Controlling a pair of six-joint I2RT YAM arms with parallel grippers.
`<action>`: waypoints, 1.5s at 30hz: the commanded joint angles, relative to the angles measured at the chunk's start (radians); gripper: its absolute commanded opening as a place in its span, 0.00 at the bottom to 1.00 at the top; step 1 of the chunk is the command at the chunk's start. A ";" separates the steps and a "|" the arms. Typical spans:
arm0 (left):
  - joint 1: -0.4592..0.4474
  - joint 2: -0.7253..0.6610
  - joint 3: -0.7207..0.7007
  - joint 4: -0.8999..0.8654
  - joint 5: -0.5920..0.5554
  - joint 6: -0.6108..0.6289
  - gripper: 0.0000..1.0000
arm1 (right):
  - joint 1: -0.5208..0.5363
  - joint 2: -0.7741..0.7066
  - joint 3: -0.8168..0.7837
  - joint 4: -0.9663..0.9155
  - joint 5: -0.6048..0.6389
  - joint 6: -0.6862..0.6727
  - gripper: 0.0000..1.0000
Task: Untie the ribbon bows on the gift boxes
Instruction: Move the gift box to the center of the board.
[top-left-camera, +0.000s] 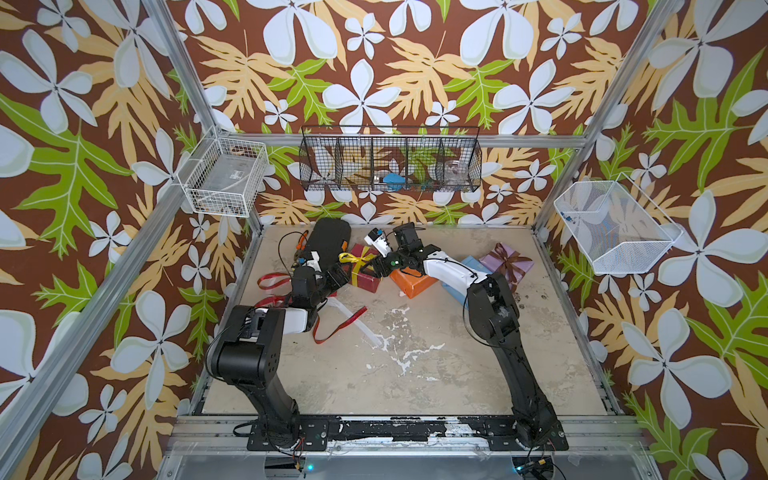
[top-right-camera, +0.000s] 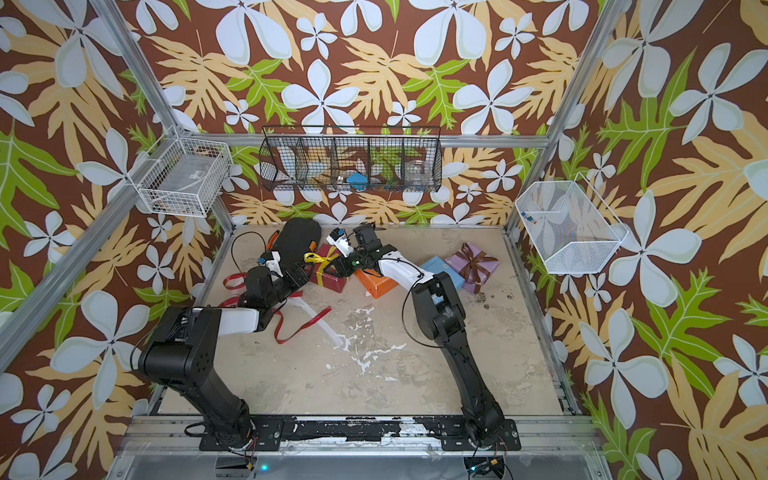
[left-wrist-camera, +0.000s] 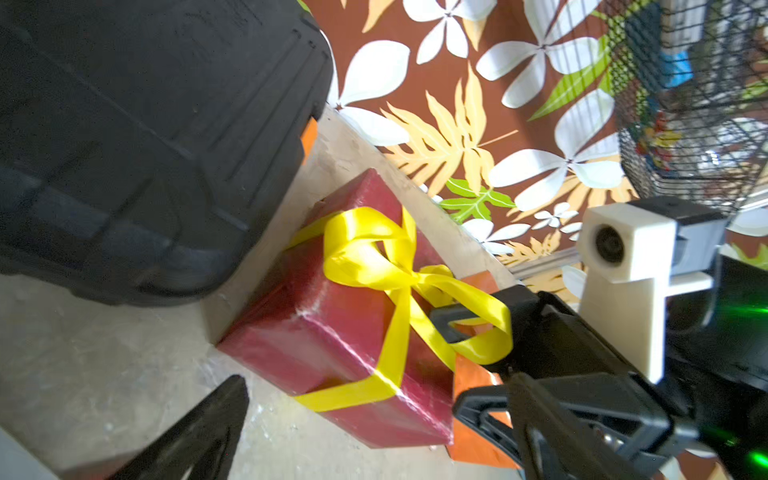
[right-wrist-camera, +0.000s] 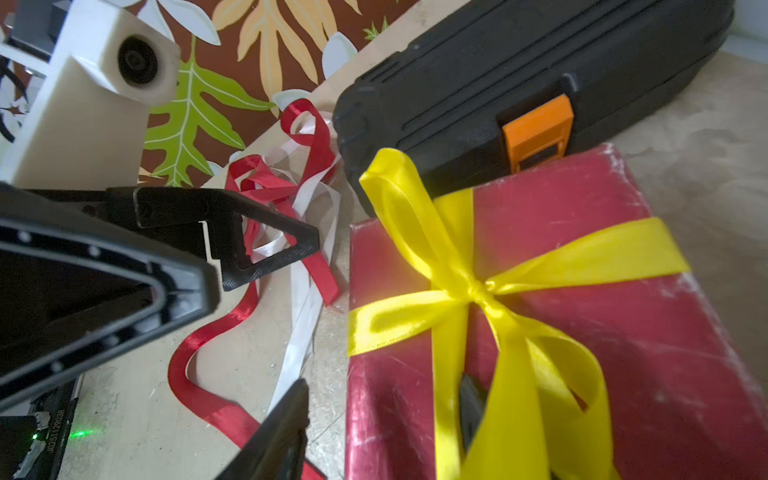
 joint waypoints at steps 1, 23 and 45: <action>-0.001 -0.060 -0.060 0.090 0.039 -0.050 1.00 | 0.011 -0.042 -0.100 0.055 -0.027 0.019 0.58; 0.000 -0.333 -0.153 -0.165 -0.158 0.159 1.00 | 0.088 -0.701 -0.903 0.224 0.128 0.131 0.67; -0.245 -0.010 -0.076 0.166 0.213 0.118 1.00 | 0.013 -1.021 -1.160 0.125 0.478 0.231 0.39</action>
